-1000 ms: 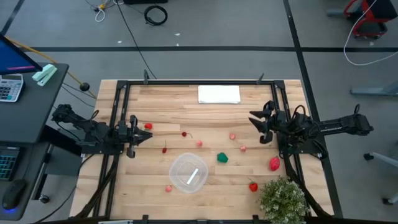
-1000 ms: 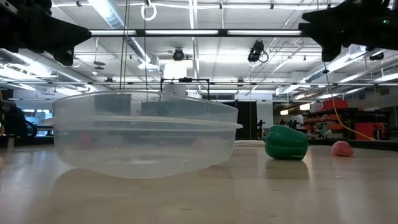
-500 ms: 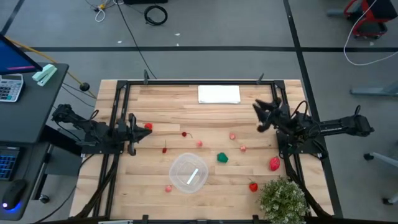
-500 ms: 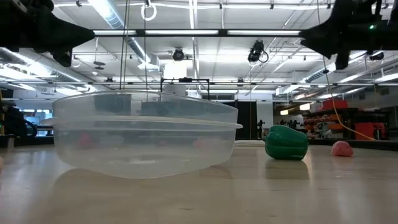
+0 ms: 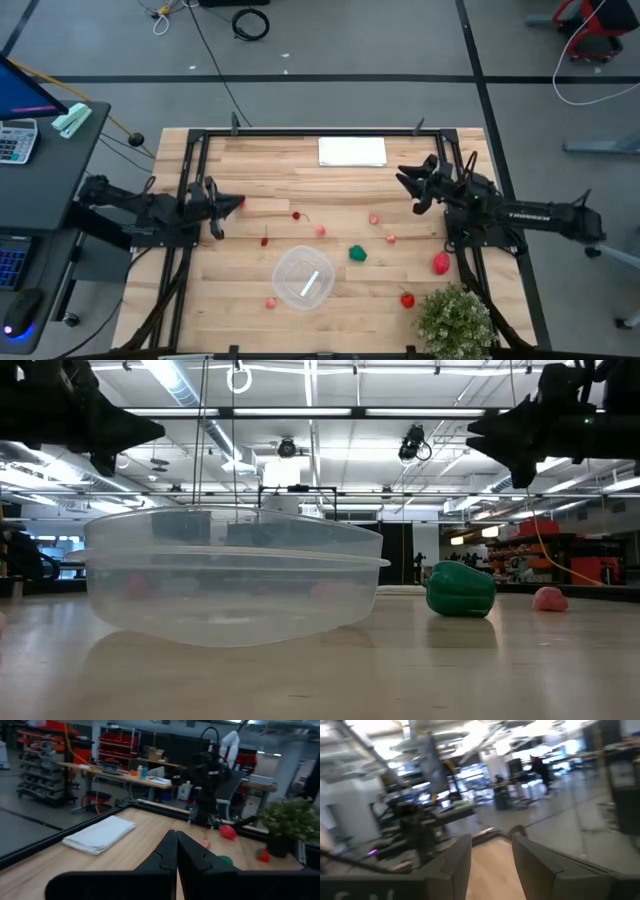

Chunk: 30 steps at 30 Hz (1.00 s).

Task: Pick and placing Produce into tupperware
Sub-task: Put the red dragon fruit into the transparent bin

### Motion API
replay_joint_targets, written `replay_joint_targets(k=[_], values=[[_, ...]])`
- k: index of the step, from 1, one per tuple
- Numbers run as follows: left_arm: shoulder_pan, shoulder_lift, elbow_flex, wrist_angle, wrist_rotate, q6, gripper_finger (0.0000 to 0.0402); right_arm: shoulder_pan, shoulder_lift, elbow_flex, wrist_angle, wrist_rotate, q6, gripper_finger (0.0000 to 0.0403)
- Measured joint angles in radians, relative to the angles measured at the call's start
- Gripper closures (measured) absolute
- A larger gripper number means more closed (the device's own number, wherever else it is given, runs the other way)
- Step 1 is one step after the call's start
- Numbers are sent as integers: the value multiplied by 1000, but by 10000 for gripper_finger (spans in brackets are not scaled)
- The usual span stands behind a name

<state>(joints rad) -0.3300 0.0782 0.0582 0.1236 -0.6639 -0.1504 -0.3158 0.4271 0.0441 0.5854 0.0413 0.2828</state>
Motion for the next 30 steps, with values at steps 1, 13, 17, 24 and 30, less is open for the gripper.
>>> replay_joint_targets(k=[1,13,17,24,30], values=[[18,0,0,0,22,-7,388,-33,-1,0,5,-46,0,251],[93,0,0,-14,117,-66,376,-159,0,0,-12,-193,260,251],[91,0,0,-53,117,-66,382,-159,0,0,-22,-259,285,251],[93,0,0,-42,117,-48,381,-159,45,244,-620,-281,328,255],[93,0,0,-50,117,-92,387,-145,205,591,-1091,-215,285,255]])
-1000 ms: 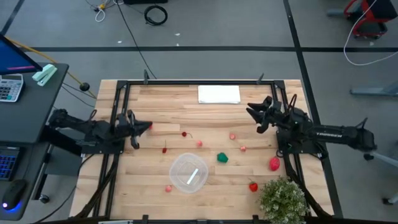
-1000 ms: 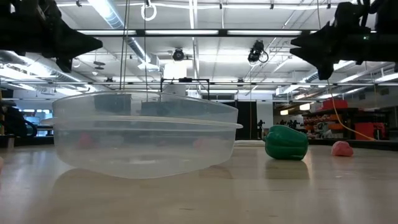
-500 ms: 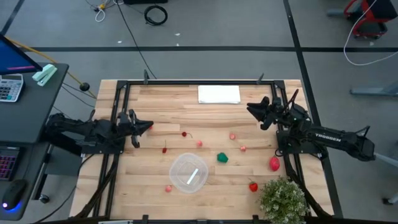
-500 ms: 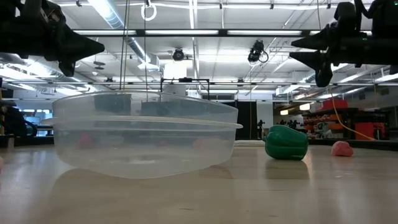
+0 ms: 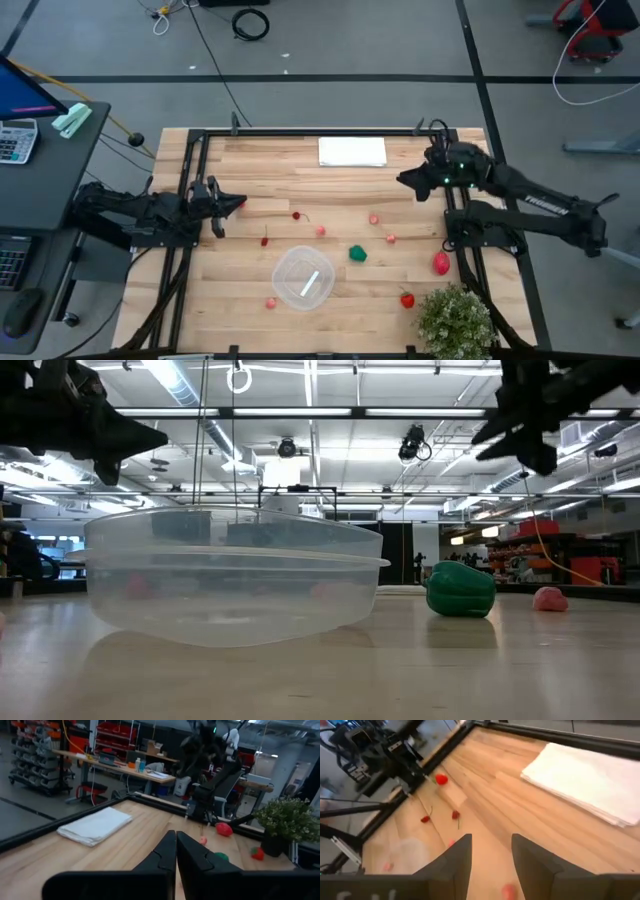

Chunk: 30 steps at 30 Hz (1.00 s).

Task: Pick and placing Produce into tupperware
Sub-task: Put the red dragon fruit into the transparent bin

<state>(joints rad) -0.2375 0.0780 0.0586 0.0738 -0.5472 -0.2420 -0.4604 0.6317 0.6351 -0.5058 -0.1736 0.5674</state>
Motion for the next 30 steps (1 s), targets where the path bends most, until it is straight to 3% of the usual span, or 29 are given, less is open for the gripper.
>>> replay_joint_targets(k=[5,9,18,30], values=[[0,0,0,-29,0,-16,384,83,145,213,-249,28,88,255],[-1,0,0,-65,0,-63,382,190,254,302,-368,48,182,255],[-2,0,0,-133,1,-139,390,359,431,344,-372,37,221,255],[-2,0,2,-144,0,-168,385,398,556,344,-321,70,198,255]])
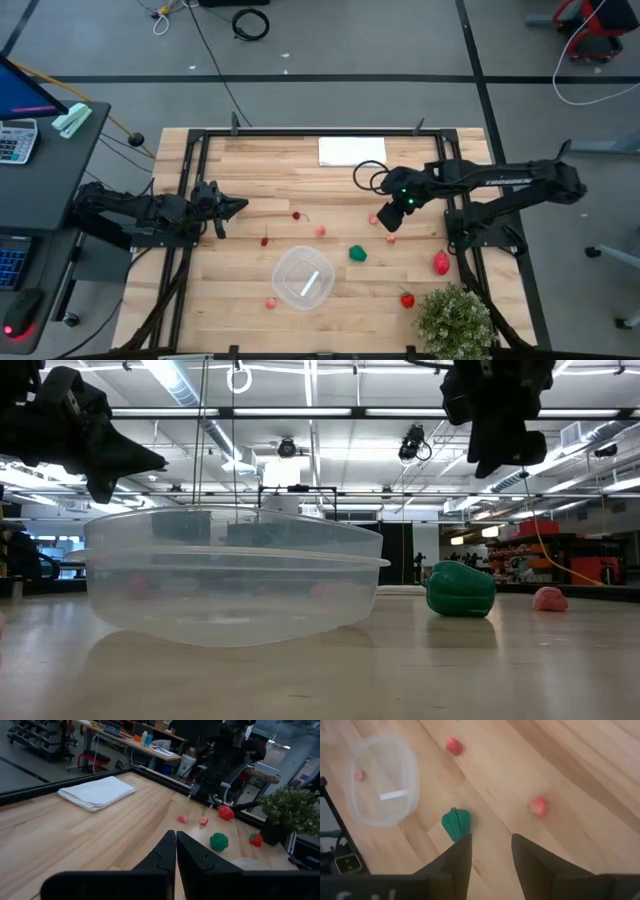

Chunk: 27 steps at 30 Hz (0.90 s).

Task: Pick and placing Produce into tupperware
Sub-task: Put the red dragon fruit into the transparent bin

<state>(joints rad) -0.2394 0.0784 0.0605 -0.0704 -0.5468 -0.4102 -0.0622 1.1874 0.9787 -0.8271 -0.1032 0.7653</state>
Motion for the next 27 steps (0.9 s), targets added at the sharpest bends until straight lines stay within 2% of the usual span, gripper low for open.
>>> replay_joint_targets(k=[6,13,20,27], values=[[0,0,1,-6,5,22,391,-6,50,0,-5,-71,83,235],[0,0,1,-11,10,21,378,89,98,0,-181,-94,235,179],[0,0,1,-14,14,20,385,173,105,0,-399,-99,480,129],[-1,3,1,-30,36,-8,390,293,103,-1,-477,-103,786,112]])
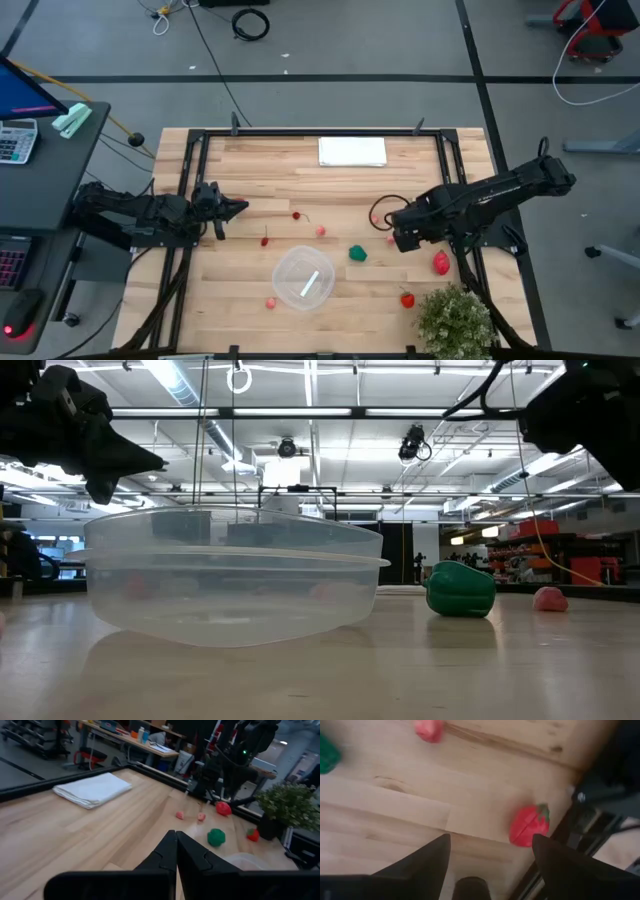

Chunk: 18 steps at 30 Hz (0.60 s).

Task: Pick and placing Produce into tupperware
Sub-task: Put the red dragon fruit into the transparent bin

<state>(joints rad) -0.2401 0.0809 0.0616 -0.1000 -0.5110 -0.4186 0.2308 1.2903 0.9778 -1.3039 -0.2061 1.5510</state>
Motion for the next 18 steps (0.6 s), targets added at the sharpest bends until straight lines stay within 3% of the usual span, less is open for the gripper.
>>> replay_joint_targets(k=[7,18], values=[[0,50,-1,-4,59,-19,378,122,0,-41,0,-11,194,118],[0,149,-2,5,62,-43,392,251,-1,-150,54,-37,423,126]])
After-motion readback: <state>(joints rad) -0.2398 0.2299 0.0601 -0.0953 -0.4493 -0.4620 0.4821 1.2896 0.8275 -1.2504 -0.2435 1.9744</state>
